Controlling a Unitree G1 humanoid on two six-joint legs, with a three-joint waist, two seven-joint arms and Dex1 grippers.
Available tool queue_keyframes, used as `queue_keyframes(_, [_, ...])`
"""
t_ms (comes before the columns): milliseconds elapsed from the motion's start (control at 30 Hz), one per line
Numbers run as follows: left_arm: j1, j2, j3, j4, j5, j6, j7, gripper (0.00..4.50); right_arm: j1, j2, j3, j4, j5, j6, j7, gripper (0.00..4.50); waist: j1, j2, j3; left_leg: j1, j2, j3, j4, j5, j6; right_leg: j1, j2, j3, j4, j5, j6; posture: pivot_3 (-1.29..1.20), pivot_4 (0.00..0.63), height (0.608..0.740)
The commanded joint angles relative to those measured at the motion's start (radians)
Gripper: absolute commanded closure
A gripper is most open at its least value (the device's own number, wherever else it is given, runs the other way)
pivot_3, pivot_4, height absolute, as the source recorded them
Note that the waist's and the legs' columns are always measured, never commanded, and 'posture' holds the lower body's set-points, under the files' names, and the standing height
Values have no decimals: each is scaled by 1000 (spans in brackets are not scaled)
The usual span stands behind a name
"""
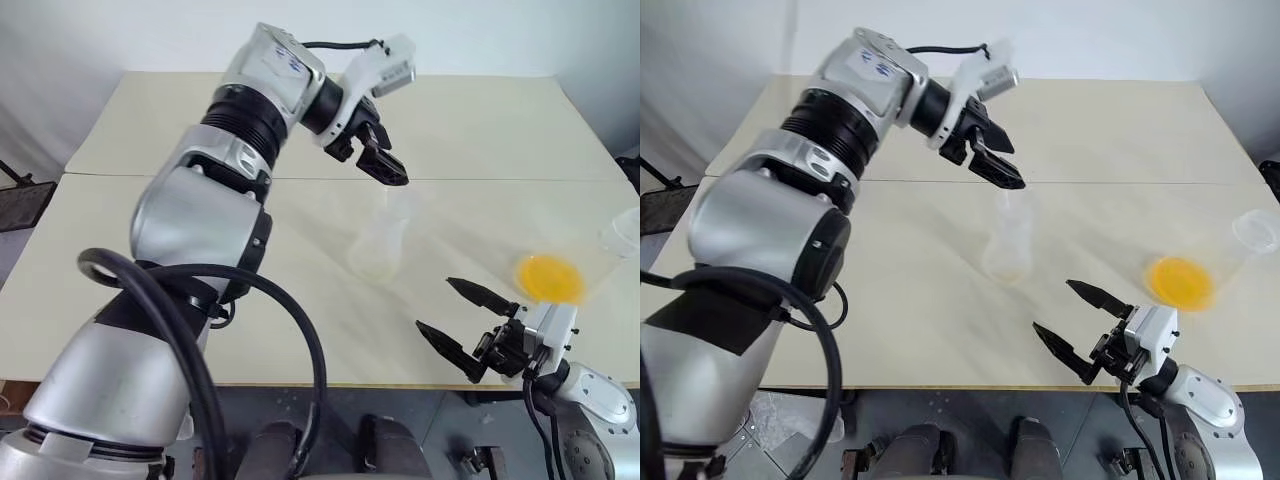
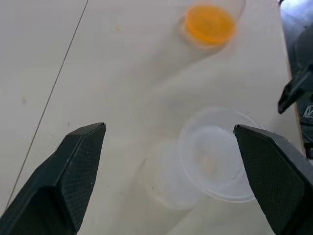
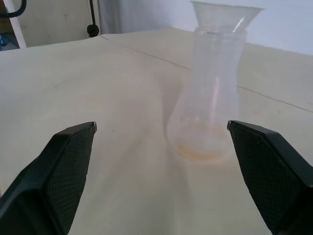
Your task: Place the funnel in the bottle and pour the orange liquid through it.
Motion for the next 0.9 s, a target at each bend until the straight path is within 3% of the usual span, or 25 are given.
queue_keyframes(33, [-36, 31, 33, -35, -17, -56, -31, 39, -3, -8, -11, -25, 15, -7, -1, 0, 2, 0, 0, 0, 0, 0, 0, 0, 0, 0, 0, 0, 0, 0, 0, 0, 150, 740])
queue_keyframes(200, [26, 94, 117, -70, -84, -174, -79, 39, -2, -26, -29, -28, 29, 6, 5, 0, 0, 0, 0, 0, 0, 0, 1, 0, 0, 0, -1, 0, 1, 0, 0, 0, 150, 740])
queue_keyframes(433, [295, 202, 285, -298, -286, -270, -205, 39, 11, -80, -83, -44, 66, 54, -3, 0, -3, 1, -1, 2, 1, 1, 1, 0, 0, 0, -1, 1, 3, 0, 0, 0, 150, 740])
queue_keyframes(533, [460, 219, 306, -458, -347, -353, -252, 39, 22, -85, -104, -68, 76, 85, -36, 0, 1, 1, -1, 1, 1, -1, 3, 0, 0, 0, -1, 1, 4, 0, 0, 0, 150, 740])
queue_keyframes(667, [692, 244, 320, -692, -454, -326, -282, 39, 32, -68, -128, -109, 64, 113, -114, 0, 1, 1, -1, 0, 0, -3, 4, 0, 0, 0, -2, 1, 4, 0, 0, 0, 150, 740])
queue_keyframes(900, [1006, 270, 269, -905, -535, -323, -280, 39, 67, -31, -173, -151, 33, 156, -260, 0, 3, 2, -2, 1, 0, -3, 4, 0, 0, 0, -1, 3, 6, 0, 0, 0, 150, 740])
